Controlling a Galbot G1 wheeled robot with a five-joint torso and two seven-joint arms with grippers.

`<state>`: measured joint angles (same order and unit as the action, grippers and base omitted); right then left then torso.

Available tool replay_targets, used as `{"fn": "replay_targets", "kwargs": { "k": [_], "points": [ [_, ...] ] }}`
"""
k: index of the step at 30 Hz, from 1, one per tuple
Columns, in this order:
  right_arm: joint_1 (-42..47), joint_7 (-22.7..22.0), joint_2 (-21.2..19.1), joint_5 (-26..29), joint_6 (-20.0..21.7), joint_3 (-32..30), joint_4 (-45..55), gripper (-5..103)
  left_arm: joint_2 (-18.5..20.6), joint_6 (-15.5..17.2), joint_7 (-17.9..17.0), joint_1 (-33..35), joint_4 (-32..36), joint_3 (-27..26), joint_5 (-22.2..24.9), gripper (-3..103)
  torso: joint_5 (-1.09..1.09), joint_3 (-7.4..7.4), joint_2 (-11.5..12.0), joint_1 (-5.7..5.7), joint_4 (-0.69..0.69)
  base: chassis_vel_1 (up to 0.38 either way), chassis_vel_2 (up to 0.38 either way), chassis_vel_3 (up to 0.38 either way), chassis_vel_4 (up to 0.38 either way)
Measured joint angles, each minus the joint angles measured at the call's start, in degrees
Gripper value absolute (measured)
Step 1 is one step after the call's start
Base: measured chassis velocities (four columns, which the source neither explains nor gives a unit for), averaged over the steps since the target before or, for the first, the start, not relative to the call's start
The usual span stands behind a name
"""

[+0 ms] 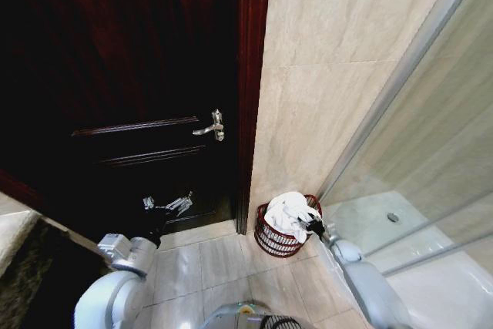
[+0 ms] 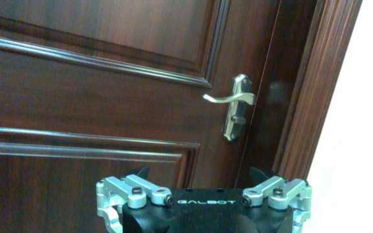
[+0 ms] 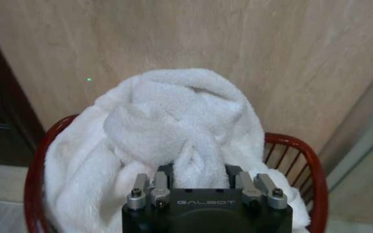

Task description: Discard the used towel into the hamper.

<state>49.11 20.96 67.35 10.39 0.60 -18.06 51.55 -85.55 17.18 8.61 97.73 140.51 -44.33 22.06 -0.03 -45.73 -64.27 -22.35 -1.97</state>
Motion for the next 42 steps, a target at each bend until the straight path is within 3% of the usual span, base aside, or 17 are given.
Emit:
{"fn": "replay_targets", "kwargs": {
  "k": [7, 14, 21, 28, 30, 36, 42],
  "points": [
    [-8.13, 1.87, 4.34, -1.36, 1.24, 2.6, -10.85, 31, 0.0, 0.0, 0.0, 0.0, 0.0, 0.0, 0.0, 100, -0.02, 0.0, 0.0, 0.0, 0.02, 0.0, 0.0, 0.0, 0.0],
    [-11.53, 2.34, 8.62, -4.13, -0.11, 2.21, -20.03, 14, 0.0, 0.0, 0.0, 0.0, 0.0, 0.0, 0.0, 100, 0.0, 0.01, 0.0, 0.0, -0.04, 0.0, 0.0, 0.0, 0.0],
    [-13.44, 1.99, 10.9, -6.23, -2.17, 1.08, -27.85, 12, 0.0, 0.0, 0.0, 0.0, 0.0, 0.0, 0.0, 100, 0.05, 0.01, 0.0, 0.0, -0.08, 0.0, 0.0, 0.0, 0.0],
    [-10.65, 1.35, 9.1, -4.65, -1.63, 1.24, -23.77, 9, 0.0, 0.0, 0.0, 0.0, 0.0, 0.0, 0.0, 100, 0.08, 0.01, 0.0, 0.0, -0.05, 0.0, 0.0, 0.0, 0.0],
    [-7.76, 3.37, 7.13, -4.31, -1.58, 0.57, -17.71, 14, 0.0, 0.0, 0.0, 0.0, 0.0, 0.0, 0.0, 100, 0.07, 0.0, 0.01, -0.01, -0.03, 0.0, 0.0, 0.0, 0.0],
    [-1.5, 3.03, 2.63, -3.07, -1.33, -0.36, -5.49, 29, 0.0, 0.0, 0.0, 0.0, 0.0, 0.0, 0.0, 100, 0.06, 0.01, 0.0, 0.0, -0.03, 0.0, 0.0, 0.0, 0.0],
    [9.99, 0.64, -2.84, -1.64, -0.87, -2.44, 13.64, 57, 0.0, 0.0, 0.0, 0.0, 0.0, 0.0, 0.0, 100, 0.05, 0.01, 0.0, 0.0, 0.0, 0.0, 0.0, 0.0, 0.0]
  ]
}}
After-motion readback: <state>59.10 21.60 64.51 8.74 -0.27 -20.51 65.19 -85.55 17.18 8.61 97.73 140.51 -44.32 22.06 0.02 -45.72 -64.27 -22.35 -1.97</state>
